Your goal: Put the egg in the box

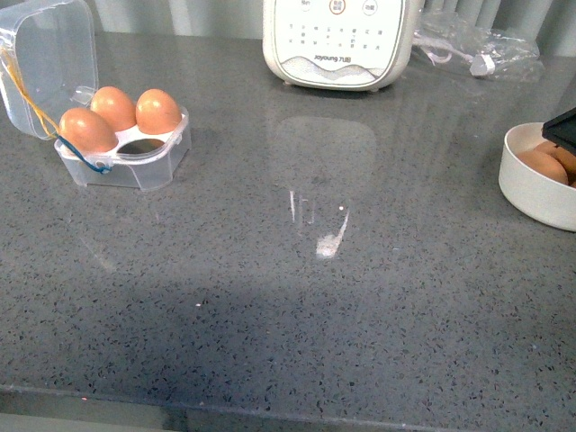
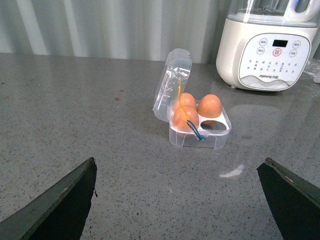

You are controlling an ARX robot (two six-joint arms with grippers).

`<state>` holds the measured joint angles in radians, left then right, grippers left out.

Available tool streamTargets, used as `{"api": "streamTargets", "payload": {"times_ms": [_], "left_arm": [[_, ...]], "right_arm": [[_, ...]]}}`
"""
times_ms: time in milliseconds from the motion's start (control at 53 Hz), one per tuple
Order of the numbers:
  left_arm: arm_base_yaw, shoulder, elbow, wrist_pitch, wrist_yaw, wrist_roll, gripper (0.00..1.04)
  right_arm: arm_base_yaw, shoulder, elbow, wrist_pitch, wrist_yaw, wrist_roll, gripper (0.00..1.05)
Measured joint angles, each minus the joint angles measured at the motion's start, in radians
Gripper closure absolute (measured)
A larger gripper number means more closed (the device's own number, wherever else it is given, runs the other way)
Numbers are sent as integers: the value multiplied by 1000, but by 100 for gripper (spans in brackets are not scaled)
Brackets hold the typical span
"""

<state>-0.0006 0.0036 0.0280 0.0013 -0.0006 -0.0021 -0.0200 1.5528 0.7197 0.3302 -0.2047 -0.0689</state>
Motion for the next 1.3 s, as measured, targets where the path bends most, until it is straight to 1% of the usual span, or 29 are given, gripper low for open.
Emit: {"api": "streamTargets", "payload": {"times_ms": [208,264,302,321,434,472,528,642,943,1019,1132,1245,1302], "left_arm": [[0,0,0,0,0,0,7],[0,0,0,0,0,0,7],[0,0,0,0,0,0,7],[0,0,0,0,0,0,7],[0,0,0,0,0,0,7],[0,0,0,0,0,0,7],[0,0,0,0,0,0,7],[0,0,0,0,0,0,7],[0,0,0,0,0,0,7],[0,0,0,0,0,0,7],[0,0,0,0,0,0,7],[0,0,0,0,0,0,7],[0,0,0,0,0,0,7]], "right_arm": [[0,22,-6,22,0,-3,7],[0,25,-6,32,2,-4,16],[2,25,-7,41,6,-4,23],[3,25,-7,44,6,-5,28],[10,25,-8,46,5,-7,50],[12,24,-9,46,5,-7,55],[15,24,-10,45,6,-9,60],[16,24,-10,45,8,-11,62],[16,-35,-10,21,12,-8,62],[16,-71,9,20,48,-10,62],[18,-78,71,8,76,6,62],[47,-52,137,-4,82,33,62],[90,-22,183,-15,47,57,62]]}}
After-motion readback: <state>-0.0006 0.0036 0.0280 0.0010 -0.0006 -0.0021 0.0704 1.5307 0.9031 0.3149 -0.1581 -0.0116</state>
